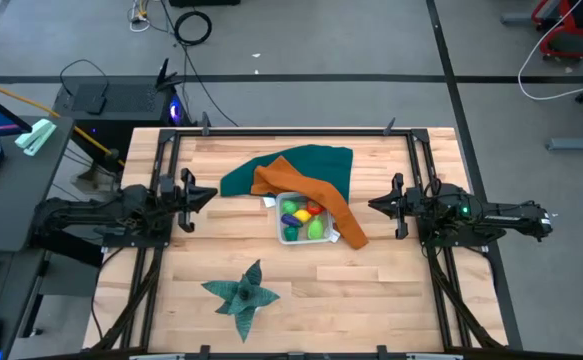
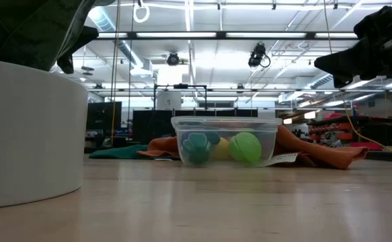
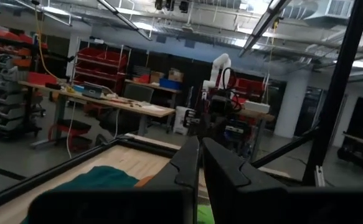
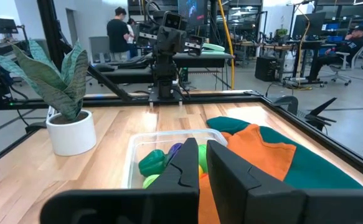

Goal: Pick and placing Produce into tupperware
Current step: Return to Home Position

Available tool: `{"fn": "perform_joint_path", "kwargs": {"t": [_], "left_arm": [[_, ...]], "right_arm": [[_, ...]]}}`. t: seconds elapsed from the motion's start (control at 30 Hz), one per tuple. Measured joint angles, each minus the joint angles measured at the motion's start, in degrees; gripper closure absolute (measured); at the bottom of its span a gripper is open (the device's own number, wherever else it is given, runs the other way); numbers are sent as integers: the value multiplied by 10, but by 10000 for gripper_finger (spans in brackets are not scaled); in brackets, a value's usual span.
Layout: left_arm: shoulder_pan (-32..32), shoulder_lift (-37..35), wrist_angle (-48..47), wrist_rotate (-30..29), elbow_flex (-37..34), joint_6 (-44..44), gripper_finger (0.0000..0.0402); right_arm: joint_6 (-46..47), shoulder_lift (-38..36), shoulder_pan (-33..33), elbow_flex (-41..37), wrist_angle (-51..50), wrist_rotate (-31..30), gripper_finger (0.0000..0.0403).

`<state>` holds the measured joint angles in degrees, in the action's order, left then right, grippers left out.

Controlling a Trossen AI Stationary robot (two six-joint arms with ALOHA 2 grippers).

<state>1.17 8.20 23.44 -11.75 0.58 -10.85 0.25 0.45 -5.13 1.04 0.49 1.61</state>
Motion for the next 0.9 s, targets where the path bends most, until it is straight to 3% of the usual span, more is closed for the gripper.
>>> {"fn": "perform_joint_path", "kwargs": {"t": [0.13,0.27,0.5,0.9], "left_arm": [[0,0,-27,8,0,3,391],[0,0,-78,56,0,-3,394],[0,0,-87,152,-1,50,396],[0,0,-143,153,-1,51,392]], "right_arm": [[0,0,0,0,0,0,403],[0,0,0,0,0,0,403],[0,0,0,0,0,0,403],[0,0,0,0,0,0,403]]}}
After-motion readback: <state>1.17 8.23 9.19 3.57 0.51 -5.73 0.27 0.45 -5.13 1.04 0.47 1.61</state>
